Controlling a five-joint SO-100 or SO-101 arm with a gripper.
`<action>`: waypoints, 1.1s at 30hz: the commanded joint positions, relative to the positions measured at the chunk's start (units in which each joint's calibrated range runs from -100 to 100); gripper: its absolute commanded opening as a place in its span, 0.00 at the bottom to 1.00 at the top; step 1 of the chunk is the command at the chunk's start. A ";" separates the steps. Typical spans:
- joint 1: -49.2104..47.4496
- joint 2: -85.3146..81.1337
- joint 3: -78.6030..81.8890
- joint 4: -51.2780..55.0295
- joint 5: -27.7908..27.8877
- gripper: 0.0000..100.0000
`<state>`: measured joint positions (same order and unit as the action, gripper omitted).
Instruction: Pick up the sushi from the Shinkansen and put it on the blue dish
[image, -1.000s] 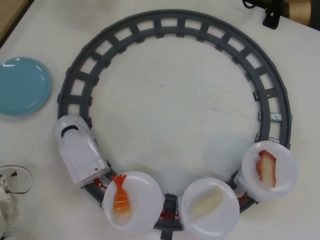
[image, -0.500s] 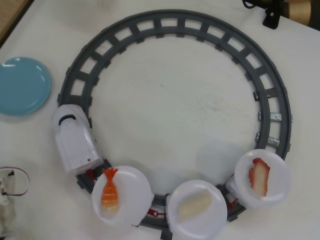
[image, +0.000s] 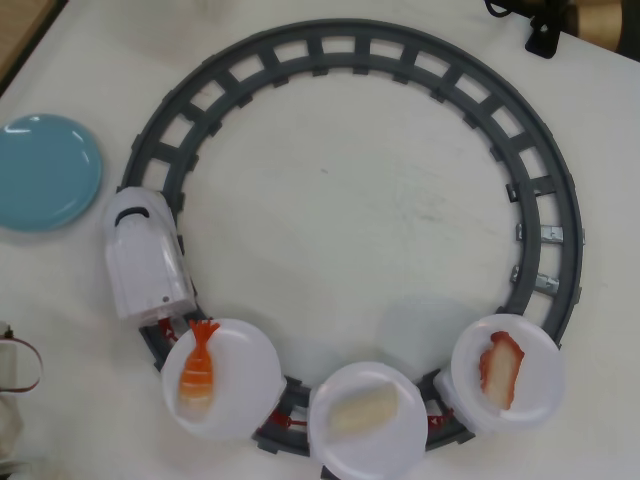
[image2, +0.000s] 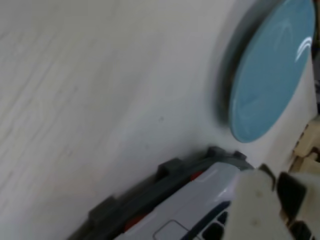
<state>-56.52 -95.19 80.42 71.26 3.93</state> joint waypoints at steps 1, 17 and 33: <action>-0.17 6.39 -5.31 -0.47 0.15 0.03; 2.47 39.90 -36.78 -0.47 -0.38 0.03; 12.33 53.09 -50.57 0.12 3.70 0.03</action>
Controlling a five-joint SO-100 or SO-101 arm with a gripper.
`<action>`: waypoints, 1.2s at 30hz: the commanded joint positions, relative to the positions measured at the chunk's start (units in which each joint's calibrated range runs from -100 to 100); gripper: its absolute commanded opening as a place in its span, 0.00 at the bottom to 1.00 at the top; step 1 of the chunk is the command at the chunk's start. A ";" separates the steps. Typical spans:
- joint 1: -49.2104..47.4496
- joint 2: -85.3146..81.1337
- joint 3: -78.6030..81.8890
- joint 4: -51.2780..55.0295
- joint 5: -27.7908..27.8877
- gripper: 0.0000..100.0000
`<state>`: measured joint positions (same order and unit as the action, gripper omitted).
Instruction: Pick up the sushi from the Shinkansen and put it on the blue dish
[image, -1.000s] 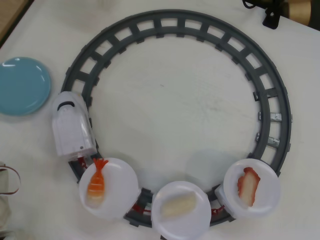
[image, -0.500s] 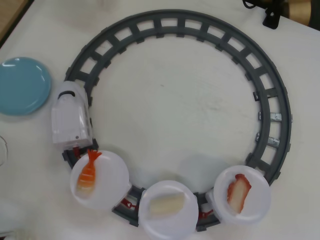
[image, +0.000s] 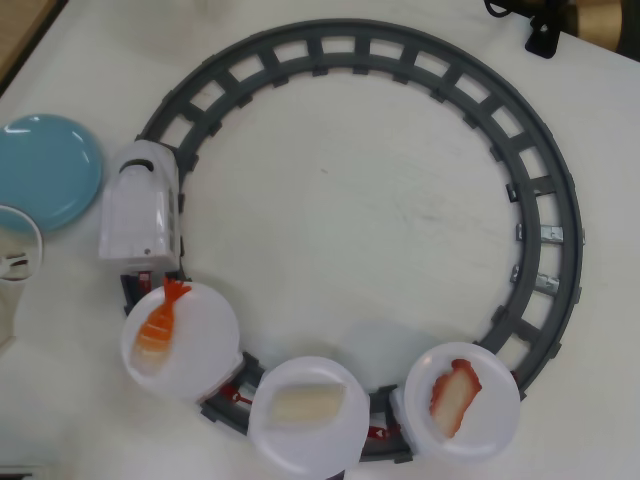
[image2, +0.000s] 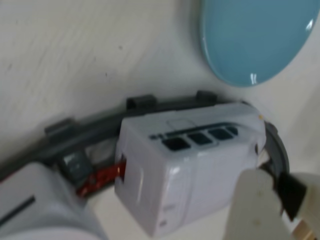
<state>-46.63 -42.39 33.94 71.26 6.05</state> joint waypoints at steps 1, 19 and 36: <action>3.14 0.29 -4.28 0.12 2.42 0.03; 15.91 0.37 -3.65 0.20 12.41 0.03; 27.09 10.49 -11.13 3.69 23.34 0.03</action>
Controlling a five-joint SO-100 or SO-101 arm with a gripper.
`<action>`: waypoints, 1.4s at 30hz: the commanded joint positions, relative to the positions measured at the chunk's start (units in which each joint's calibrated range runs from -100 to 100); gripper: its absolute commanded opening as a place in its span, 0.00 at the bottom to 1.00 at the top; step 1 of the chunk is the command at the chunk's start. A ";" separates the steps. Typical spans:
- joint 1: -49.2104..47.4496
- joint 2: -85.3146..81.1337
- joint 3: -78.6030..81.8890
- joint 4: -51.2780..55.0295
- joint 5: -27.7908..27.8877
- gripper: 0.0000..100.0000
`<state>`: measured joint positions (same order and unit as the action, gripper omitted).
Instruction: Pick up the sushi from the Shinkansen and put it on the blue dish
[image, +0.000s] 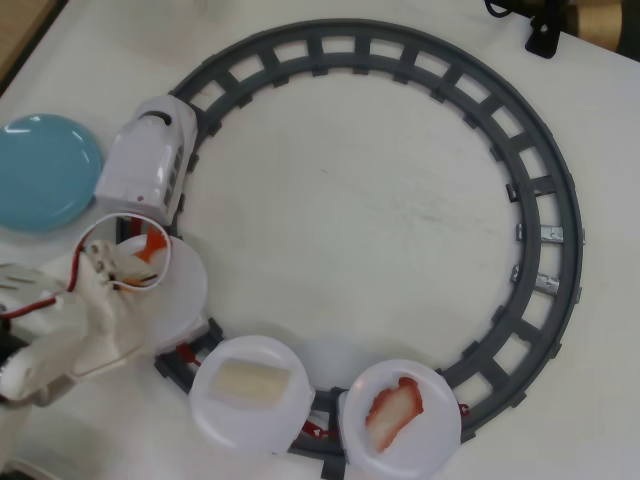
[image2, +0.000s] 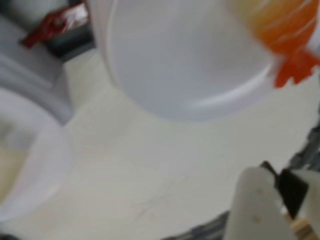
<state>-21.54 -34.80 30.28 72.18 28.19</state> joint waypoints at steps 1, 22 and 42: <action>2.17 4.48 -10.09 5.14 1.51 0.03; 15.37 20.73 -34.97 20.34 8.63 0.04; 16.34 20.90 -34.25 26.97 8.21 0.23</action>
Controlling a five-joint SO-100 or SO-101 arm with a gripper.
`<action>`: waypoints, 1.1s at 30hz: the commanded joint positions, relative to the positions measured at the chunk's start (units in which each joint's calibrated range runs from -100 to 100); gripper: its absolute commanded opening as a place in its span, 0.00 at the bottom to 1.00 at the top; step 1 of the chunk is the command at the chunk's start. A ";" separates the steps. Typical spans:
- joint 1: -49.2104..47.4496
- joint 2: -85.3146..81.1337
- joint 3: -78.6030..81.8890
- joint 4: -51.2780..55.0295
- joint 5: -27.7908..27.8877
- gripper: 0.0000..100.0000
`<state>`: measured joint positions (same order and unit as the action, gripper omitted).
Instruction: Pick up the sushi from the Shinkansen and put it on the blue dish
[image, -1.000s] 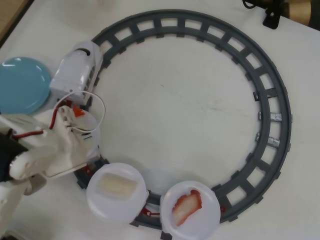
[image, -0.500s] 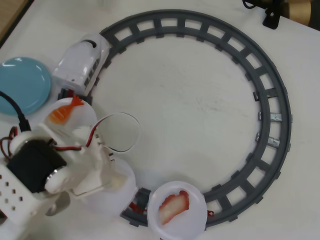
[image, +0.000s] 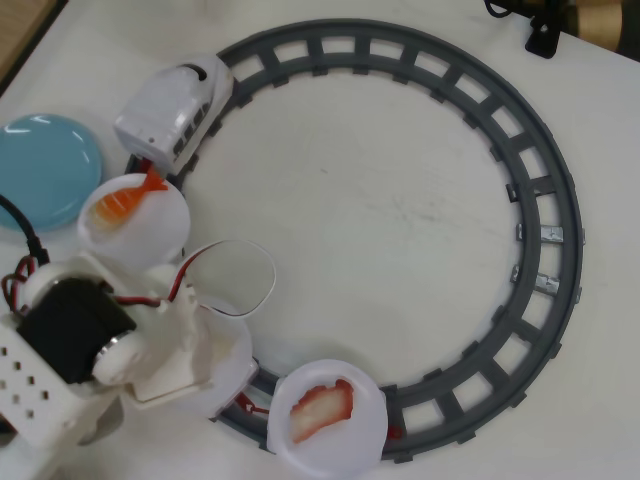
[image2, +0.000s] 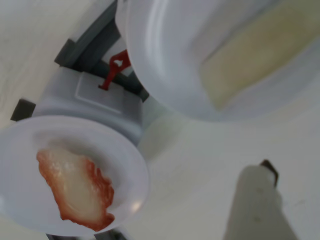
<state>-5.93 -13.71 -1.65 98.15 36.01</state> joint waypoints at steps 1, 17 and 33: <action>0.82 -0.19 -2.32 1.00 1.02 0.23; 12.09 -0.10 -0.16 1.00 9.23 0.28; 13.94 -0.10 11.30 -0.53 5.73 0.28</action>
<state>7.48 -13.71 8.97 98.15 42.73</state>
